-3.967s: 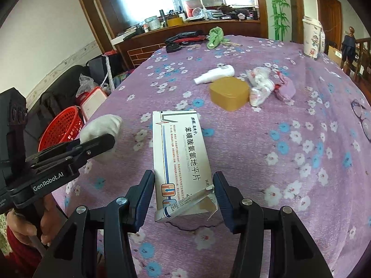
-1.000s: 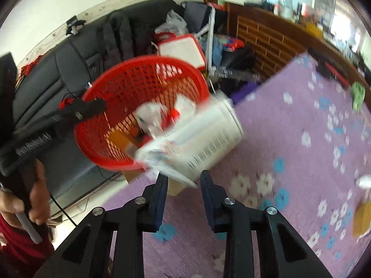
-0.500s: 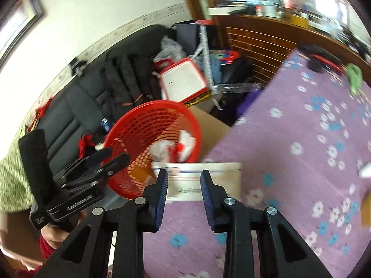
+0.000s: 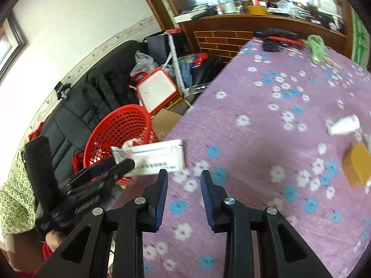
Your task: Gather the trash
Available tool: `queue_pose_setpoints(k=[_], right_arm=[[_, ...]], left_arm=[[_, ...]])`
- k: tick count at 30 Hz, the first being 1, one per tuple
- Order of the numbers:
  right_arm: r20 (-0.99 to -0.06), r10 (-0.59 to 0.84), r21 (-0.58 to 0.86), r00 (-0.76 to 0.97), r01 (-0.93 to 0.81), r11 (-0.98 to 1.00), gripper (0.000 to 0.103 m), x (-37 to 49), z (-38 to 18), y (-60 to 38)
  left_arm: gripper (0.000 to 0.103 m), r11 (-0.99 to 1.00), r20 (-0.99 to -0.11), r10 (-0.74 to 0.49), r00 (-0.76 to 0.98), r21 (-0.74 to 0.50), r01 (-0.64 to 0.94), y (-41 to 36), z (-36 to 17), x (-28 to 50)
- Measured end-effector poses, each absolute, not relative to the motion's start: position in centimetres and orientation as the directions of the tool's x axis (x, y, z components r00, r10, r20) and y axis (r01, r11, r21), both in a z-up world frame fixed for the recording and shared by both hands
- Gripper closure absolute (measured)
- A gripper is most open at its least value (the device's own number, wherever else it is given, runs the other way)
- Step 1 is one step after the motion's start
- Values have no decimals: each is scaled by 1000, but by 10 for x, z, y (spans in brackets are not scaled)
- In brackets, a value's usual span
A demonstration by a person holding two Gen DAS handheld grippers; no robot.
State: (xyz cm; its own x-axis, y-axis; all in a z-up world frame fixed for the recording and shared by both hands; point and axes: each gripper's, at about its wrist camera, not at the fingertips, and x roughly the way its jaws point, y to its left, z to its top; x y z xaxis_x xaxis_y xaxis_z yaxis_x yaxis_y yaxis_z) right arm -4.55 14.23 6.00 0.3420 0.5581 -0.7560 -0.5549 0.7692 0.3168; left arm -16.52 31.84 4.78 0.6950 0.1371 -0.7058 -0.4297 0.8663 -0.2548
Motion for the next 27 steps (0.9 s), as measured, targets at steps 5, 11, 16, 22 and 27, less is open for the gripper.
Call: queue_pose_setpoints(k=[5,11,16,22,27], right_arm=[[-742,560,341,368,-512,788,71,-42,59,105],[-725,554,366,409,-453,813,71,-34,59,67],[-715,546,383,436,-410,828,71,-31,61,41],[-705,547,397,451,-387,832,71,-31,63,24],[-694,535,395,482,-366,842,71,-32,70,7]], left_arm=[[81,842,-708,146,691,-278,-463,326,48,-160],[85,818,-669,171,723,-313,-483,350,65,-175],[85,780,-652,203,731,-343,-523,377,77,-191],[82,736,-645,295,705,-317,-598,399,86,-204],[48,713,-633,332,699,-317,-625,401,92,-211]])
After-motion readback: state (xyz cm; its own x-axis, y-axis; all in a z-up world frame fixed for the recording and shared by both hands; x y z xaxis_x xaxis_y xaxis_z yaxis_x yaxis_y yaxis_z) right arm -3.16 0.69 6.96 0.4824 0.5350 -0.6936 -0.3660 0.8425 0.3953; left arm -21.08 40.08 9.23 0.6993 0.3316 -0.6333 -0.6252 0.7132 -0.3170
